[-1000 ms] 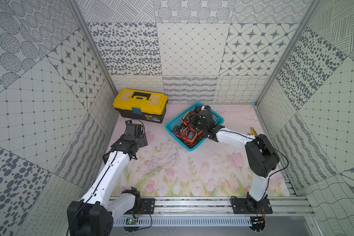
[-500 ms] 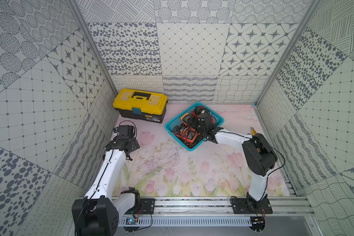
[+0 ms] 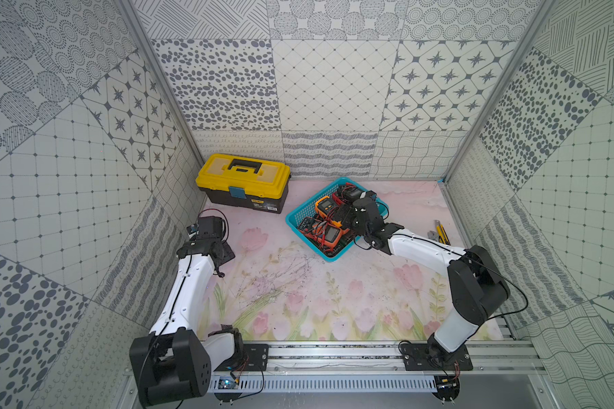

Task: Put the multimeter into the basket
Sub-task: Place the multimeter in the basket, then pick up the multimeter from the center of the board.

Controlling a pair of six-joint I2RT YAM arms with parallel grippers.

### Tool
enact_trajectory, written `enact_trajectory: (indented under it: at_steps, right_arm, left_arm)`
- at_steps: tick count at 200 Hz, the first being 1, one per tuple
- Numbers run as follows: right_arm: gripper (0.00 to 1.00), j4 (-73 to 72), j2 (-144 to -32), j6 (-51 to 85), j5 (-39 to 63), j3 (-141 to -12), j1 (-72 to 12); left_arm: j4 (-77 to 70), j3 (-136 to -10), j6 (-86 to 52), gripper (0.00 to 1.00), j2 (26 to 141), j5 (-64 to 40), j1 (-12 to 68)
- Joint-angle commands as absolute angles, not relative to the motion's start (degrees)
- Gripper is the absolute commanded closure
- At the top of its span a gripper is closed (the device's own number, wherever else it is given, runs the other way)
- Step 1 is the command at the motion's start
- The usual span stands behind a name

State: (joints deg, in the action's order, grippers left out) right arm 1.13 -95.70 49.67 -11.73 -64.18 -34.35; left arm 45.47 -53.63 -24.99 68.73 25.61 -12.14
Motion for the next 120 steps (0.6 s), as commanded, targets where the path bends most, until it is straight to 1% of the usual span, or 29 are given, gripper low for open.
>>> enact_trajectory:
  at_steps: [1, 26, 46, 69, 120]
  right_arm:
    - [0.01, 2.0, -89.9, 45.9, -14.4, -61.9, -34.1]
    - [0.01, 3.3, -84.3, 42.0, -16.7, -60.3, -34.1]
    - [0.01, 4.1, -80.6, 39.7, -17.9, -59.4, -34.0]
    - [0.01, 4.4, -77.6, 38.6, -18.8, -58.0, -34.0]
    - [0.01, 3.4, -73.9, 38.3, -18.8, -55.0, -34.0]
  left_arm:
    - [50.1, -54.7, -29.8, 0.02, 71.6, 25.0, -14.7]
    - [51.0, -52.9, -35.2, 0.04, 72.1, 25.5, -16.3]
    - [48.3, -49.3, -36.8, 0.06, 70.4, 23.1, -19.1]
    - [46.1, -47.2, -35.3, 0.07, 70.4, 21.5, -21.9]
    - [42.5, -48.5, -28.7, 0.07, 73.6, 17.5, -27.6]
